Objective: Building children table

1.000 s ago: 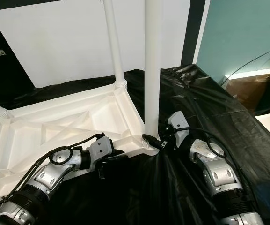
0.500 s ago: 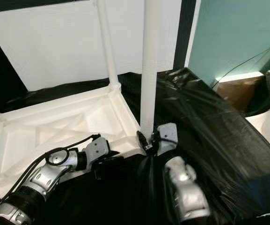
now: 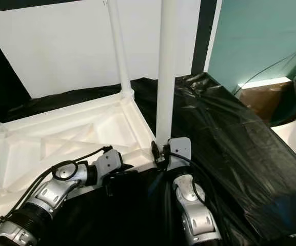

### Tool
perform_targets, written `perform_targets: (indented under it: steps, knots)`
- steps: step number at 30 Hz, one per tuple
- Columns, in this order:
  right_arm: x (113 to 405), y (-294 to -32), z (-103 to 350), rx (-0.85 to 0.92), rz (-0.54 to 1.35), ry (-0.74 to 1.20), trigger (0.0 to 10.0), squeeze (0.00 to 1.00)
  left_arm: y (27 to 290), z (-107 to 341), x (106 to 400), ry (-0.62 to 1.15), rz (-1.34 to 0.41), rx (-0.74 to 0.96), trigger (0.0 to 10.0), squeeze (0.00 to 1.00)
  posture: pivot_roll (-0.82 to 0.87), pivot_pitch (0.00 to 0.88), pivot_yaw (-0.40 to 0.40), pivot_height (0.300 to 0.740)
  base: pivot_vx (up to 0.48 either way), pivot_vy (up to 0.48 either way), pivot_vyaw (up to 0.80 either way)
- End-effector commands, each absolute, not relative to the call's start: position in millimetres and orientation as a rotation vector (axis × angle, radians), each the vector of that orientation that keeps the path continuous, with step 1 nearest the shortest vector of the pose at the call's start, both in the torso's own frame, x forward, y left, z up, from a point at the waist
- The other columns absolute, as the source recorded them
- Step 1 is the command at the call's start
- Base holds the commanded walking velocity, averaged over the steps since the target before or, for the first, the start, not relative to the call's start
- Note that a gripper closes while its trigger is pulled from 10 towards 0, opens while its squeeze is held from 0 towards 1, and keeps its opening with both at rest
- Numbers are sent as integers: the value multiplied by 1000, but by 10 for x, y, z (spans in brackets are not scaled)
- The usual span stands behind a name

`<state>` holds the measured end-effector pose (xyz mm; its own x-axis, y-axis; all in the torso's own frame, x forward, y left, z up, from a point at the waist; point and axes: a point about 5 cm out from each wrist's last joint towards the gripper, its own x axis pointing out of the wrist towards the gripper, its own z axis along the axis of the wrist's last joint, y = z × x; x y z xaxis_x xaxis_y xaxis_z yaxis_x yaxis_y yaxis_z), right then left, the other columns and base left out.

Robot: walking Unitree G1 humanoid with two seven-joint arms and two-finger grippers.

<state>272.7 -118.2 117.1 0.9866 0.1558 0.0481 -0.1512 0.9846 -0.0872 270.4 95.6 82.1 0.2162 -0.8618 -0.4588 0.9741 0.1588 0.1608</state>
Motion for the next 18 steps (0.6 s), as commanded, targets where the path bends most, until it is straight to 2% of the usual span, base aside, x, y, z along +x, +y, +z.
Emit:
perform_targets:
  steps: [1,2,5,6,12,18]
  knots:
    - [2754,-1354,1125,-87,88,-22,10000,1000,1057,254,2299,623,-1480,426,10000,0,-43,4,17,740,0,0,0]
    - [2775,-1341,1143,-87,147,-29,10000,1000,1054,251,2299,624,-1482,427,10000,0,-47,5,18,740,0,0,0]
    - [2775,-1341,1143,-87,147,-29,10000,1000,1054,251,2299,624,-1482,427,10000,0,-47,5,18,740,0,0,0]
    - [2850,-1374,1219,-118,260,-55,10000,0,1041,247,2299,624,-1486,429,10000,0,-52,10,18,740,0,0,0]
    - [2918,-1445,1282,-152,525,2,10000,0,1023,235,2296,625,-1489,430,10000,0,-48,8,14,740,0,0,0]
    - [2985,-1591,1356,-189,653,58,10000,0,1043,230,2296,628,-1481,431,10000,0,-45,4,13,740,0,0,0]
